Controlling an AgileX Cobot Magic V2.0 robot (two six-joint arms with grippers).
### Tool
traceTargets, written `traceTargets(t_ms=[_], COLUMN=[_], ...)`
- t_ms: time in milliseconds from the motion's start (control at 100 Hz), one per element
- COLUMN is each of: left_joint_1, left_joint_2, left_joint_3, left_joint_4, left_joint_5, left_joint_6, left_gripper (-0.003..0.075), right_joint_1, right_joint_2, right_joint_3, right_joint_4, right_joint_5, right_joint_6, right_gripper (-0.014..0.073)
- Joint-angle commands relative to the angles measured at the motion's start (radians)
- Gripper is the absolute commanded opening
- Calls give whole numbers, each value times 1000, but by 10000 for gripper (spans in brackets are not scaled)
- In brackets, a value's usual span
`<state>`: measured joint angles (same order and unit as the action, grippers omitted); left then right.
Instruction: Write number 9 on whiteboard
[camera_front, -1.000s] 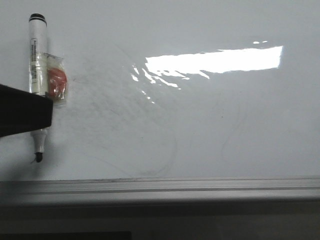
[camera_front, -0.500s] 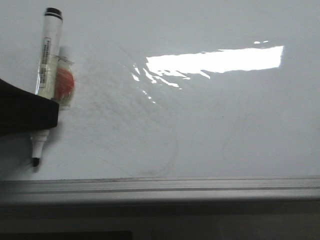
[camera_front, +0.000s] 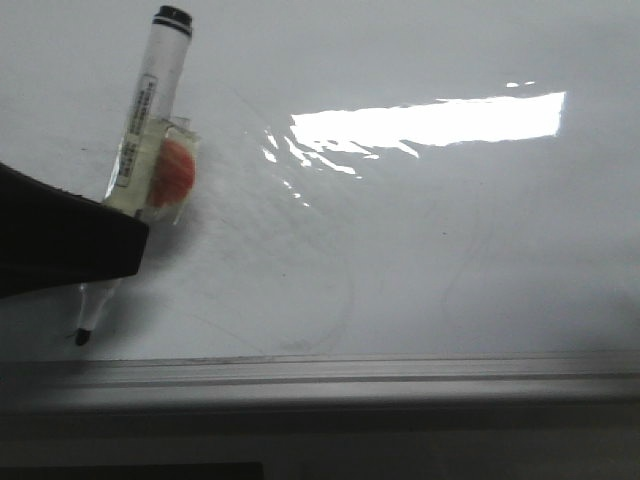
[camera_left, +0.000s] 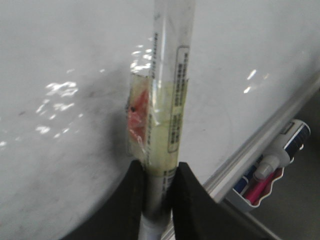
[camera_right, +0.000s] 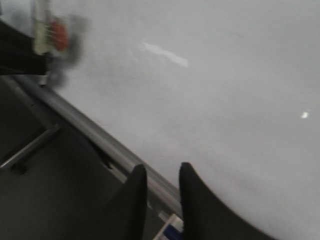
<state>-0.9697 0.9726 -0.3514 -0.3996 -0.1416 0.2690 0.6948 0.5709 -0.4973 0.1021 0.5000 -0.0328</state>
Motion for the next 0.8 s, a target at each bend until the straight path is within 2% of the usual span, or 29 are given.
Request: traceTargets(t_ms=[0,120,200,270,510,790], left_joint_1=[-8,-22,-28,-28,-28,-28], left_joint_2=[-15,-15,-15,-15,-15,-15], left_joint_3=[-55,-64,-64,-64,-64,-64], left_joint_4=[128,323,516,600,660,660], left_joint_5=[-30,-29,-29,-31,-56,-82], left_joint_6=[3,3,3,3,3,3], left_gripper=[-20,-20,-20,-20,-20,-20], right_joint_1=[107,228,259,271,276,276], right_joint_2=[103,227,288,339,461,555], right_joint_3=[-96,-189,-247,-296,-401,-411], right_joint_4=[8,8,8,8,67,72], right_joint_5=[-103,-135,-147,-132,-79,-82], right_joint_6=[-13,-13,-13,-13,-13,-13], right_gripper=[257,280,280,280,280,279])
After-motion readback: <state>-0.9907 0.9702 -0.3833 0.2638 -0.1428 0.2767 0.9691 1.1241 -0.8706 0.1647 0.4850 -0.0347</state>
